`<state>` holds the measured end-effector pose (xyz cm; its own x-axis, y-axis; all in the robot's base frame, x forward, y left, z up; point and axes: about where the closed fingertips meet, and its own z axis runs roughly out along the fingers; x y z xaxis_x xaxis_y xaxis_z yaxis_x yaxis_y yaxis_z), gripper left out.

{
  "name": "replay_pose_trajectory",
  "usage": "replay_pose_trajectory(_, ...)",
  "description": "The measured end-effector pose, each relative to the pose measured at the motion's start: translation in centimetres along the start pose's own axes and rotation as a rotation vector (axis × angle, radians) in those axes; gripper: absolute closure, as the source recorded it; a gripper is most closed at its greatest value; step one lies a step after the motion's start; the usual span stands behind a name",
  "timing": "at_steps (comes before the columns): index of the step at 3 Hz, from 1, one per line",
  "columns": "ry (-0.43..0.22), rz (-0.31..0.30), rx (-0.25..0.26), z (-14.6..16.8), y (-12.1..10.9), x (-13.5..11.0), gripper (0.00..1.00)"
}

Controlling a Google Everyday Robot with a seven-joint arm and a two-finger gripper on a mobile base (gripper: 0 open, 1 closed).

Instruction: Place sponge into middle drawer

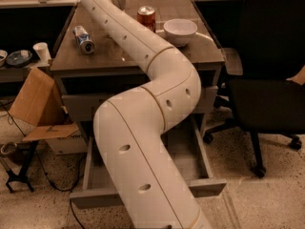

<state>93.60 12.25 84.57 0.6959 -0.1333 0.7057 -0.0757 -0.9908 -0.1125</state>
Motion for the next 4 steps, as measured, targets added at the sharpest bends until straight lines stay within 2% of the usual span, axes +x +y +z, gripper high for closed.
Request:
replay_pose_trajectory(1,0.002,0.021,0.024,-1.2,0.6,0.8,1.0)
replay_pose_trajectory(2,0.011,0.049,0.104,-3.4,0.9,2.1,1.0)
replay_pose_trajectory(3,0.029,0.075,0.244,-6.6,0.3,3.3,1.0)
replay_pose_trajectory(4,0.039,0.083,0.379,-10.3,-0.8,3.3,1.0)
